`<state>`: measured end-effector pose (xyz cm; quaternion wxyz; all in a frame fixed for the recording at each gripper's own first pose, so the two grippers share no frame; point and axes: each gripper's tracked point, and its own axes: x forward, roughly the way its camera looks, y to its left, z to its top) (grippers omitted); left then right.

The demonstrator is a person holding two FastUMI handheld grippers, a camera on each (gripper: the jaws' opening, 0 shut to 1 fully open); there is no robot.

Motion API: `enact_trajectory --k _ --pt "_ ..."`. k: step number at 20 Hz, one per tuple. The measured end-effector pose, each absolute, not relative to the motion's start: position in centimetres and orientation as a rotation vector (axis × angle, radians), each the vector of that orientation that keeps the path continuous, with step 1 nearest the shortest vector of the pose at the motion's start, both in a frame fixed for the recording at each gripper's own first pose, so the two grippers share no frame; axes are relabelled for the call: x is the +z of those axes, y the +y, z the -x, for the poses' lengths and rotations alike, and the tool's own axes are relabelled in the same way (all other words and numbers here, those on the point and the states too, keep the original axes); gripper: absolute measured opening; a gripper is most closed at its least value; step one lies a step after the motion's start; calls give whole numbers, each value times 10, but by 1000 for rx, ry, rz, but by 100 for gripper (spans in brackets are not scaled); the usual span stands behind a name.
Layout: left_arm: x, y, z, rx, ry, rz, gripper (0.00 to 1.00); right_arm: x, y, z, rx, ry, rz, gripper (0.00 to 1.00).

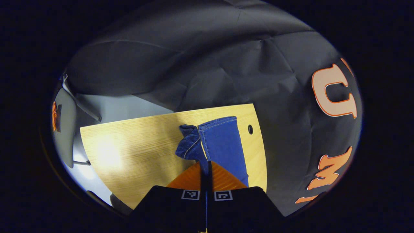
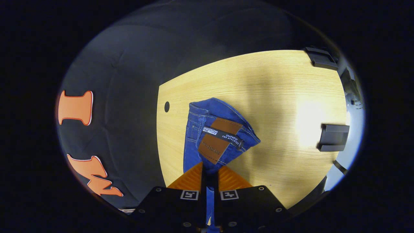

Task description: Grasp the waist and the cuffs of the jeans and fold them to make the two legs overlap; first hold the waist and fold one-third of the jeans toward the cuffs, then hold the cuffs and fold the remaining one-third in the same direction to finish folding.

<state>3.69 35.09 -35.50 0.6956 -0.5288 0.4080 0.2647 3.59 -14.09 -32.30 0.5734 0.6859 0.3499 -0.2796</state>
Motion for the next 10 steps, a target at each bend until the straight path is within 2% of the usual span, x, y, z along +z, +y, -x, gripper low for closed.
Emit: enact_trajectory --k 6,10 --pt "-373 355 -70 630 1042 1170 2 -319 -139 -38 -749 868 -1627 10" --pt "-388 351 -104 694 1105 1151 2 -333 -141 -53 -799 971 -1643 10"
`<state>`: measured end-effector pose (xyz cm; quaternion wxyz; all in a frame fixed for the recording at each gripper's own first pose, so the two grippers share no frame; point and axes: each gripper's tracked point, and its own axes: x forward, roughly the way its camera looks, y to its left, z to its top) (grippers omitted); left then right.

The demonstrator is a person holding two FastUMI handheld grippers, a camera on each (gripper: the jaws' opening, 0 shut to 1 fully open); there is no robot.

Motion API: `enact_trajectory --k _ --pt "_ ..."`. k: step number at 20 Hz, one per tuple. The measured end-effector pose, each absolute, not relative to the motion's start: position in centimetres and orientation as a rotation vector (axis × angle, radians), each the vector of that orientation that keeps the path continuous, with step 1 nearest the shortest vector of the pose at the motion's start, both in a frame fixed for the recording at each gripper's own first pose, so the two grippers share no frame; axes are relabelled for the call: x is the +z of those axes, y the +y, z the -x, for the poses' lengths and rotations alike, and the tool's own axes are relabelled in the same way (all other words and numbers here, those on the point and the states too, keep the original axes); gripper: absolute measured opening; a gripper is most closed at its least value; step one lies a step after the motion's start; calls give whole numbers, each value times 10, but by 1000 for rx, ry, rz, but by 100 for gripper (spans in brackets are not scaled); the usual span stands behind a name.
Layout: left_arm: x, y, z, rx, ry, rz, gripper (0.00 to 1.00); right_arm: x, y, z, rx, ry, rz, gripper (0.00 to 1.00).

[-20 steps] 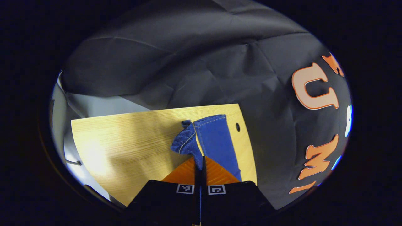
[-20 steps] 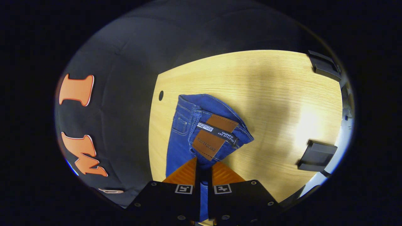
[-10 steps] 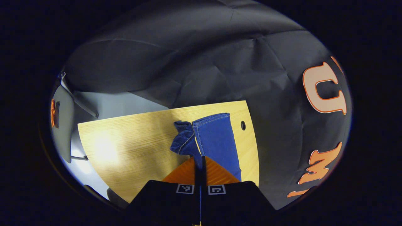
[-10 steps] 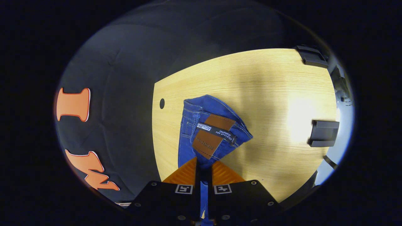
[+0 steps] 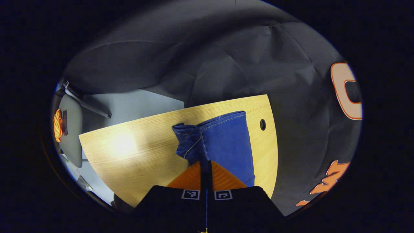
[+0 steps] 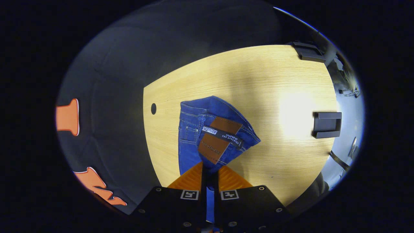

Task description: Grasp the waist and the cuffs of the jeans and fold them to make the two legs overlap; first hold the waist and fold one-third of the jeans toward the cuffs, then hold the cuffs and fold the remaining one-third in the same direction to finish folding.

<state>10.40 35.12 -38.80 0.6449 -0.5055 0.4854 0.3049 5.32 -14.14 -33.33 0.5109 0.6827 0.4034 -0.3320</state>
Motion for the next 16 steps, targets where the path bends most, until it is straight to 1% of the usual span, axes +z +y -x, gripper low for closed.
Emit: enact_trajectory --k 2,4,6,8,10,12,14,16 --pt "-387 351 -118 755 1100 1165 2 -337 -146 -71 -789 1010 -1644 10" --pt "-397 350 -135 762 1110 1148 2 -342 -148 -99 -770 1041 -1640 11" --pt "-404 349 -160 716 1112 1083 2 -350 -147 -128 -747 1066 -1620 10" --pt "-418 346 -187 664 1123 998 1 -356 -148 -143 -737 1098 -1603 10" --pt "-438 334 -210 602 1162 938 1 -362 -149 -151 -735 1121 -1599 11" --pt "-458 328 -215 607 1229 890 1 -371 -144 -156 -732 1159 -1615 10" --pt "-465 326 -229 573 1223 880 1 -371 -144 -156 -762 1177 -1665 10" --pt "-468 322 -243 518 1208 872 4 -371 -147 -152 -760 1191 -1687 11"
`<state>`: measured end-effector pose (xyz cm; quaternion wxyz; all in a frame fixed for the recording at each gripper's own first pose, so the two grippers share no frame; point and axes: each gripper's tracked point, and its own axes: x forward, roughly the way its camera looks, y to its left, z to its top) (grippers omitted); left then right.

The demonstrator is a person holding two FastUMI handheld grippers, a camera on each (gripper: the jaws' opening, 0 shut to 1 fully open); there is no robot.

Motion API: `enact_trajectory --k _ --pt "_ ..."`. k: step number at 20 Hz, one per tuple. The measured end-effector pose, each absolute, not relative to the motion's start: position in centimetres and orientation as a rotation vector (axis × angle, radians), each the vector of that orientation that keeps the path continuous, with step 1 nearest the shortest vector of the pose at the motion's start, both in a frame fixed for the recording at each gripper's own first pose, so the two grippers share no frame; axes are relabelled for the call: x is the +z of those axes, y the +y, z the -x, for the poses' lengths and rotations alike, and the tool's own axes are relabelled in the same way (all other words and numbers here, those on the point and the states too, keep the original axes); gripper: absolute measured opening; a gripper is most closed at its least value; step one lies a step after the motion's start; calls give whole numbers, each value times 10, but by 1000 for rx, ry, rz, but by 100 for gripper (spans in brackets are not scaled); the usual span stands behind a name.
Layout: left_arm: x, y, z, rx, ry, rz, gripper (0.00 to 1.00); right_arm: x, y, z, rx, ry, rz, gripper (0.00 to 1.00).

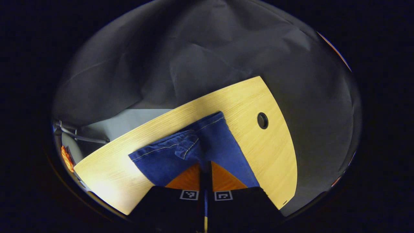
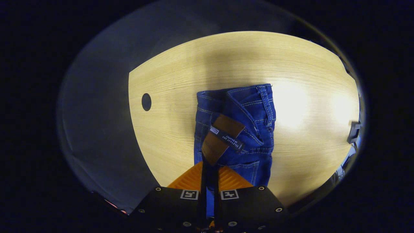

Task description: Grasp the waist and the cuffs of the jeans and fold them to make the two legs overlap; first hold the waist and fold one-third of the jeans toward the cuffs, then hold the cuffs and fold the remaining one-third in the same direction to finish folding.

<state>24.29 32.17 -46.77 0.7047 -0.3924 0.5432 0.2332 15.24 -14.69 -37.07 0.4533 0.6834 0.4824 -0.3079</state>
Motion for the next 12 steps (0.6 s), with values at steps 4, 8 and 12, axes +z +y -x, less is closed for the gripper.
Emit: enact_trajectory --k 4,8,12 --pt "-458 320 -268 478 1107 957 19 -365 -150 -160 -704 1163 -1760 11" --pt "-435 349 -272 541 960 941 53 -330 -171 -182 -588 948 -1819 41" --pt "-405 322 -286 427 926 931 77 -326 -175 -166 -563 953 -1682 56"
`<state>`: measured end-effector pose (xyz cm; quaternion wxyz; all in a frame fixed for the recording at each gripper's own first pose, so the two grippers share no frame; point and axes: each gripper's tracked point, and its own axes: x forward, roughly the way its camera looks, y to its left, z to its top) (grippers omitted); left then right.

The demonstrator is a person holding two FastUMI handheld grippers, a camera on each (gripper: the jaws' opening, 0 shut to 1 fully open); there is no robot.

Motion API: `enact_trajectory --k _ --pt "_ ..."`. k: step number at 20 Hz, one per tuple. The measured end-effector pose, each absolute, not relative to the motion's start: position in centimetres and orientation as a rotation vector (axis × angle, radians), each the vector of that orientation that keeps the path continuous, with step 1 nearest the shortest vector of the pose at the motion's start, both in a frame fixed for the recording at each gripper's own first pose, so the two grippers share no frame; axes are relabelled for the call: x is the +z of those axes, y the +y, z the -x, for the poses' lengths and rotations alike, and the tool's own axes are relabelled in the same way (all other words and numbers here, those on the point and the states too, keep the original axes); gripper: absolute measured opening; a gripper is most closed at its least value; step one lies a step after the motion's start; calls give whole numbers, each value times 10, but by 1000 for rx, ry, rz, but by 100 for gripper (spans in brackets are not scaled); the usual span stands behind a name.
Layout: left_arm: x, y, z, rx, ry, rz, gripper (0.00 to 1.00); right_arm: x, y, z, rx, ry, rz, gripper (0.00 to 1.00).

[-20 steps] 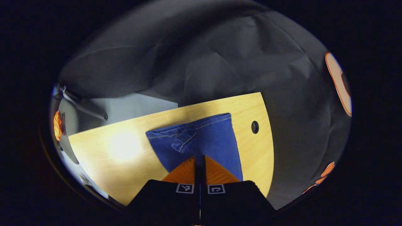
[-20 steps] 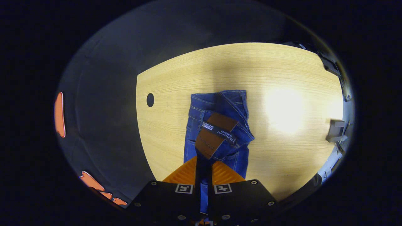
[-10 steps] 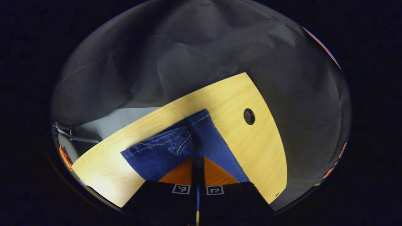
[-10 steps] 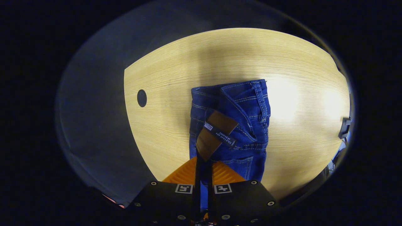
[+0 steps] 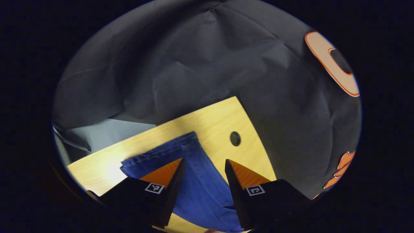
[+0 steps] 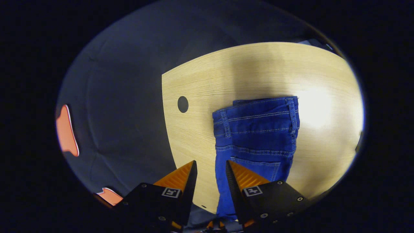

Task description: Grasp the waist and the cuffs of the jeans and fold them to make the two legs overlap; first hold the waist and fold one-third of the jeans toward the cuffs, then hold the cuffs and fold the remaining one-third in the same direction to finish folding.

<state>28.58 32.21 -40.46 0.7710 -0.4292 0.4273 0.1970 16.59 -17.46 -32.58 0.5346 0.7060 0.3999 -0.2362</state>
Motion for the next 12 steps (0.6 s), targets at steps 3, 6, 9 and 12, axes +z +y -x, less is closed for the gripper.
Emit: enact_trajectory --k 3,6,9,12 --pt "-374 312 -295 351 845 804 97 -327 -169 -147 -525 973 -1568 67" --pt "-345 294 -298 268 786 721 96 -331 -172 -129 -524 983 -1476 96" --pt "-324 273 -292 187 741 636 96 -343 -179 -109 -537 999 -1367 96" --pt "-300 246 -285 109 696 524 96 -358 -182 -90 -541 1035 -1282 97"
